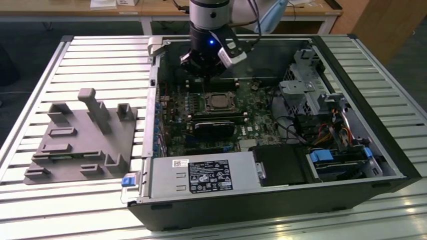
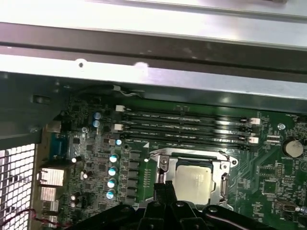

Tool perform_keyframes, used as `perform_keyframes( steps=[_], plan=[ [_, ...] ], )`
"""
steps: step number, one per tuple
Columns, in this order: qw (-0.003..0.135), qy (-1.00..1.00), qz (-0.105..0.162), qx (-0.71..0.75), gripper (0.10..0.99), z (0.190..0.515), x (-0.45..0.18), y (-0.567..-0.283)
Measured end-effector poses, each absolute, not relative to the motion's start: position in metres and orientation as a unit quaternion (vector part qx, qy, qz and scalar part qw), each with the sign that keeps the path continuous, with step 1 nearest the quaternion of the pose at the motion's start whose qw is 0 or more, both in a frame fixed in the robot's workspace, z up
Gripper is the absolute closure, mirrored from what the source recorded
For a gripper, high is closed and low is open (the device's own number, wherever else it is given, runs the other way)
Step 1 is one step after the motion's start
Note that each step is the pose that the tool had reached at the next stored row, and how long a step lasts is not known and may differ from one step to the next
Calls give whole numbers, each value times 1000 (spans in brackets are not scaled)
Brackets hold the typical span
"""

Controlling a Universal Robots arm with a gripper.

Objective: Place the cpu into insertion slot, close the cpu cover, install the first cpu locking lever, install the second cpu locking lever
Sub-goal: 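Install the first cpu locking lever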

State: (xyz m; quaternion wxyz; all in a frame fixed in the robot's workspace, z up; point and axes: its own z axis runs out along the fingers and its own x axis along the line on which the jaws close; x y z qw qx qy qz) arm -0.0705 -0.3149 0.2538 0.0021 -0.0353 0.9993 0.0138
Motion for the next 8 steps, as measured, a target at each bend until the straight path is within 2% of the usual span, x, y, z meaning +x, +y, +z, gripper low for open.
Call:
perform_keyframes(
  steps=[8],
  plan=[
    [2, 999, 14, -35, 980, 254, -84, -315]
  ],
)
